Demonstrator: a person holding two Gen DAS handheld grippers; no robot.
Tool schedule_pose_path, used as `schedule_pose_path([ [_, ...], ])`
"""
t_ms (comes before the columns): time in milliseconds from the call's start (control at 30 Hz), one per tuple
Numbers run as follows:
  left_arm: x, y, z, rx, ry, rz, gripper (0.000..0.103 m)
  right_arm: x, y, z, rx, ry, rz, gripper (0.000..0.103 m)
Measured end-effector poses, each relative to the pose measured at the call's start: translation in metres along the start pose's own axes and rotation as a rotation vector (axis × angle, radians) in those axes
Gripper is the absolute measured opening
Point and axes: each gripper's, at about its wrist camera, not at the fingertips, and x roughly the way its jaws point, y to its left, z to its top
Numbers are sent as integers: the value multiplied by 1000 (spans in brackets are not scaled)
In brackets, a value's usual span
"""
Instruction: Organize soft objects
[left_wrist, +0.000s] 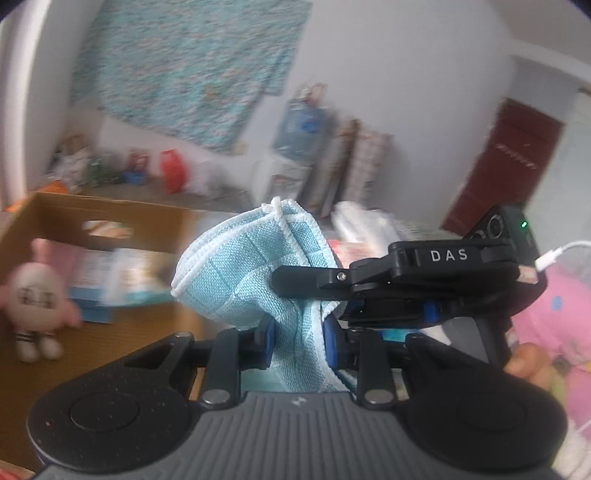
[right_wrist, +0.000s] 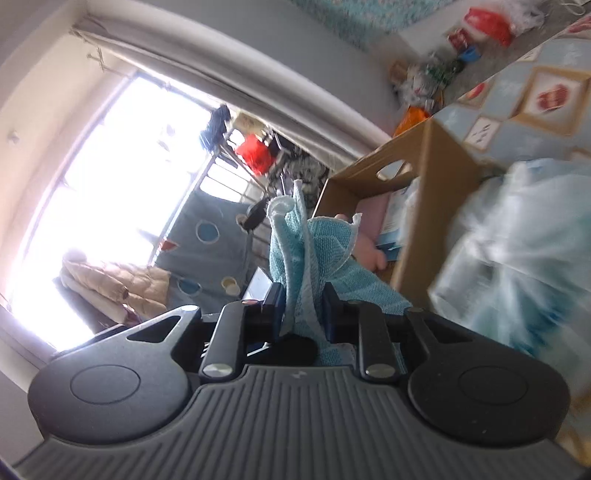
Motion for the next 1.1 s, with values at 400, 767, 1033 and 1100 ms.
schedule_pose_path([
  [400, 38, 114, 29, -25, 210, 245, 27, 172, -1, 23, 29, 141, -236, 24],
  [767, 78, 160, 25, 17, 356, 352, 25, 189, -12, 36, 27, 140, -255, 36],
  [1033, 72, 133, 33, 136, 329, 251, 24, 140, -13, 45, 1, 71, -229, 38],
  [1100, 68, 126, 36, 170, 308, 222, 24, 131, -15, 46, 0, 58, -228, 39],
])
